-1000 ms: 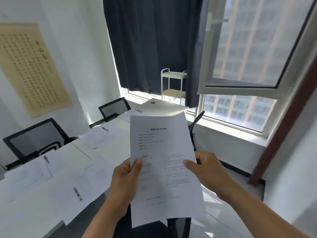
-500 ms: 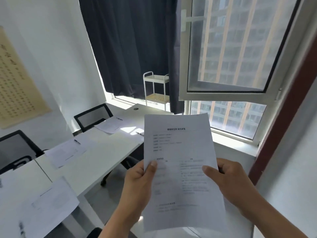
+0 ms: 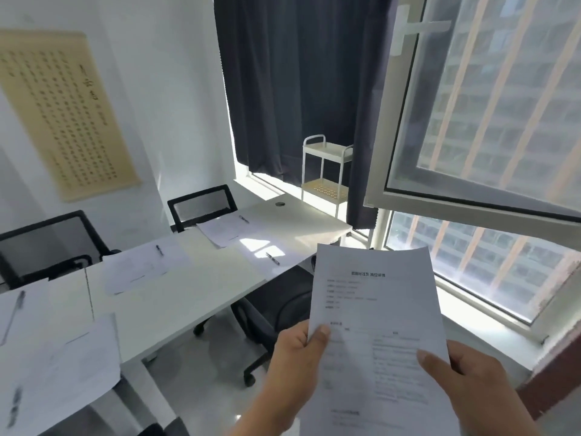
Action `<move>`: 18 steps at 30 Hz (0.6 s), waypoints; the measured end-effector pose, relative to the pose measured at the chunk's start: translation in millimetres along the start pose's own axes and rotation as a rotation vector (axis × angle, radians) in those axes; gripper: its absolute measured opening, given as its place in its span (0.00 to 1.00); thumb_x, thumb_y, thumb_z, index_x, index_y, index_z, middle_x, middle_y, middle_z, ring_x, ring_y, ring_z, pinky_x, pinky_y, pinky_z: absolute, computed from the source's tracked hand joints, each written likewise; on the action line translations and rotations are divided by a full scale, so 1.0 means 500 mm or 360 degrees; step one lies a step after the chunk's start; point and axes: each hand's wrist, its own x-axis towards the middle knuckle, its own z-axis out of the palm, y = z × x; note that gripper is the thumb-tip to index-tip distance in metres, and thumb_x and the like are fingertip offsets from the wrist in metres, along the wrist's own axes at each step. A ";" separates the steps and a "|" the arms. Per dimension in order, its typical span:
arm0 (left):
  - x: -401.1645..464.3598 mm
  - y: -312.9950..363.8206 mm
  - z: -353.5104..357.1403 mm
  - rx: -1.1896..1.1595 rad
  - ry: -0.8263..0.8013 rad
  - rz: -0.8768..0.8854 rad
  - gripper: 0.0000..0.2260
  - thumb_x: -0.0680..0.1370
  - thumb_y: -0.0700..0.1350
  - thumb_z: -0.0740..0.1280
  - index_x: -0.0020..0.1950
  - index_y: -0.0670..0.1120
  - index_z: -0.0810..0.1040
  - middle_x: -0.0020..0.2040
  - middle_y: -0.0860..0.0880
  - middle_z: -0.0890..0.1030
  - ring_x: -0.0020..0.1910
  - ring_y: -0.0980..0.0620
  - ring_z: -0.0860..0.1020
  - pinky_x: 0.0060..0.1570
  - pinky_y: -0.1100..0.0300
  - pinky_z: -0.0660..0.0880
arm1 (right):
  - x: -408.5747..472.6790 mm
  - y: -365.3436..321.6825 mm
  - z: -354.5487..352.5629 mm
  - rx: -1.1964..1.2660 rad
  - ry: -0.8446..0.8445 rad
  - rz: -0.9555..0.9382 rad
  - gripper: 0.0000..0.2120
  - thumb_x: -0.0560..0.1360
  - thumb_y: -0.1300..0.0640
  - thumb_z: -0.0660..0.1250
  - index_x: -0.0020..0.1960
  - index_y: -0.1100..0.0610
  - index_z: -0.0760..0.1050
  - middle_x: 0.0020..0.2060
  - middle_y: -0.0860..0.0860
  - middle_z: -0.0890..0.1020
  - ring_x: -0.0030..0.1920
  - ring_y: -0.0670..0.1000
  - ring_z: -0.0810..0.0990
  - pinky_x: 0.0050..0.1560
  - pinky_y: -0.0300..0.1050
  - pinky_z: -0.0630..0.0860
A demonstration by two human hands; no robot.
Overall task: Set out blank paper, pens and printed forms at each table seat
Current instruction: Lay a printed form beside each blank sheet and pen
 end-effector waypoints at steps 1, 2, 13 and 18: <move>0.025 -0.005 0.011 -0.0010 -0.0009 -0.0011 0.13 0.89 0.47 0.64 0.54 0.48 0.89 0.51 0.47 0.91 0.51 0.45 0.90 0.54 0.46 0.87 | 0.025 0.003 -0.002 -0.0025 -0.0008 0.0008 0.11 0.80 0.57 0.76 0.40 0.47 0.89 0.38 0.56 0.89 0.46 0.64 0.88 0.54 0.62 0.84; 0.045 -0.009 0.019 -0.0014 -0.0015 -0.0021 0.13 0.89 0.47 0.65 0.55 0.48 0.89 0.51 0.47 0.91 0.51 0.45 0.90 0.54 0.46 0.87 | 0.044 0.004 -0.004 -0.0057 0.0005 0.0014 0.11 0.80 0.58 0.76 0.40 0.47 0.89 0.37 0.54 0.89 0.45 0.61 0.89 0.53 0.61 0.84; 0.464 0.031 0.074 -0.0094 0.0001 0.0032 0.12 0.88 0.46 0.66 0.53 0.47 0.89 0.51 0.49 0.91 0.53 0.43 0.89 0.56 0.49 0.87 | 0.475 -0.072 0.014 -0.0171 0.0020 -0.0023 0.11 0.80 0.60 0.76 0.41 0.49 0.90 0.36 0.53 0.89 0.43 0.60 0.89 0.46 0.51 0.79; 0.624 0.069 0.021 -0.0038 0.0054 -0.0040 0.11 0.89 0.49 0.66 0.56 0.49 0.88 0.52 0.51 0.91 0.53 0.47 0.90 0.59 0.46 0.86 | 0.666 -0.123 0.081 -0.0210 -0.0088 -0.0062 0.09 0.80 0.59 0.75 0.41 0.53 0.89 0.35 0.54 0.88 0.42 0.63 0.88 0.44 0.51 0.78</move>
